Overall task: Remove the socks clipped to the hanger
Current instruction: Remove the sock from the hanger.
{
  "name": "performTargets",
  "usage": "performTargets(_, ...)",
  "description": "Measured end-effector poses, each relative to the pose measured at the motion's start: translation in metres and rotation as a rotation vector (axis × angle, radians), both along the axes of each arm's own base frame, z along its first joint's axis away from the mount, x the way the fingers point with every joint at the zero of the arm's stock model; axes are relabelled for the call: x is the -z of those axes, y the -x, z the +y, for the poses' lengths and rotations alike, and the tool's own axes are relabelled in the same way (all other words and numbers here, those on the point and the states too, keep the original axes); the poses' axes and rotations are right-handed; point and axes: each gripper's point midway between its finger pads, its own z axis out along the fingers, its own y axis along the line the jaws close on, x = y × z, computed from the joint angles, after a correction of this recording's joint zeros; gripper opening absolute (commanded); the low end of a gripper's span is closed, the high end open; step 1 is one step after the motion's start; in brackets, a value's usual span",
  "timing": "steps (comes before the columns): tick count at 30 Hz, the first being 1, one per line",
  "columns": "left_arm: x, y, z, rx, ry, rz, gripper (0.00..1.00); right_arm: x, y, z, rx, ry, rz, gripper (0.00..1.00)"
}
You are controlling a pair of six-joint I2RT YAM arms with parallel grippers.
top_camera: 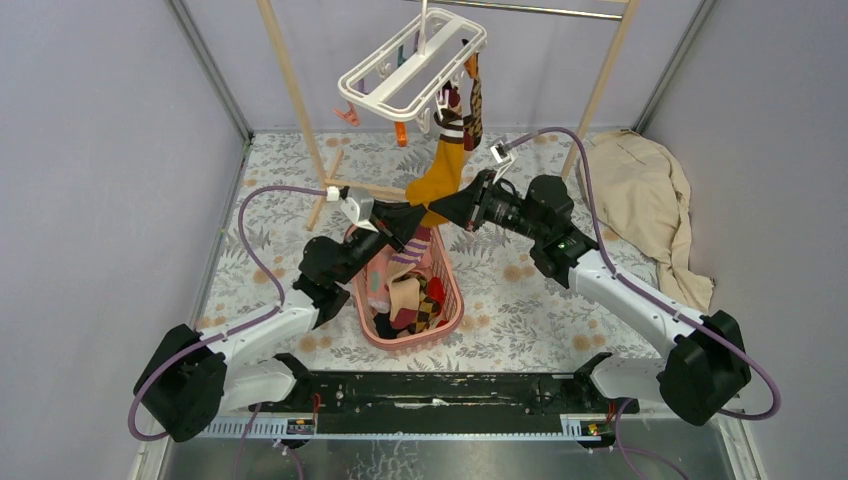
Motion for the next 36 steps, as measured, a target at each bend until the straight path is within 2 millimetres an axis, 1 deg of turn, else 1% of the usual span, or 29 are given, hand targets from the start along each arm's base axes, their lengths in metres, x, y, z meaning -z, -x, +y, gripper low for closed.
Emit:
performTargets(2,-0.007,-0.001,-0.002,0.012,0.009,-0.003,0.08,0.002,-0.003,0.002,0.000,0.006,0.009,0.00)
performTargets(4,-0.008,-0.006,-0.003,0.011,0.004,0.013,0.07,0.001,-0.009,0.003,0.006,0.009,0.010,0.01)
performTargets(5,-0.008,-0.009,-0.004,0.006,-0.002,0.023,0.07,0.001,-0.011,0.003,0.009,0.010,0.012,0.05)
performTargets(6,-0.008,-0.012,-0.005,0.003,-0.008,0.033,0.07,0.002,-0.015,0.003,0.012,0.012,0.015,0.11)
performTargets(7,-0.006,-0.016,-0.005,-0.004,-0.017,0.048,0.06,0.003,-0.018,0.004,0.014,0.015,0.019,0.20)
performTargets(8,-0.004,-0.019,-0.005,-0.009,-0.024,0.061,0.06,0.005,-0.022,0.005,0.016,0.020,0.026,0.24)
performTargets(10,0.004,-0.029,-0.005,-0.027,-0.049,0.099,0.04,0.011,-0.029,0.007,0.019,0.036,0.039,0.25)
performTargets(13,0.014,-0.041,-0.005,-0.052,-0.083,0.154,0.03,0.020,-0.041,0.009,0.038,0.076,0.056,0.33)
performTargets(15,0.021,-0.045,-0.005,-0.066,-0.103,0.183,0.03,0.025,-0.045,0.009,0.046,0.108,0.071,0.34)
performTargets(16,0.024,-0.045,-0.004,-0.069,-0.110,0.195,0.03,0.027,-0.046,0.009,0.049,0.121,0.077,0.35)
performTargets(21,0.030,-0.045,-0.003,-0.073,-0.135,0.230,0.03,0.033,-0.047,0.010,0.066,0.145,0.082,0.47)
performTargets(23,0.031,-0.041,-0.005,-0.062,-0.145,0.245,0.04,0.035,-0.050,0.006,0.097,0.167,0.073,0.51)
performTargets(25,0.028,-0.036,-0.005,-0.057,-0.145,0.247,0.04,0.038,-0.051,-0.001,0.129,0.201,0.070,0.57)
performTargets(28,0.016,-0.030,-0.007,-0.047,-0.130,0.238,0.04,0.036,-0.049,-0.015,0.181,0.246,0.052,0.61)
performTargets(32,-0.002,-0.031,-0.010,-0.053,-0.109,0.228,0.03,0.026,-0.044,-0.032,0.236,0.284,0.016,0.62)
performTargets(36,-0.009,-0.037,-0.008,-0.080,-0.100,0.231,0.03,0.022,-0.041,-0.045,0.275,0.323,-0.015,0.62)
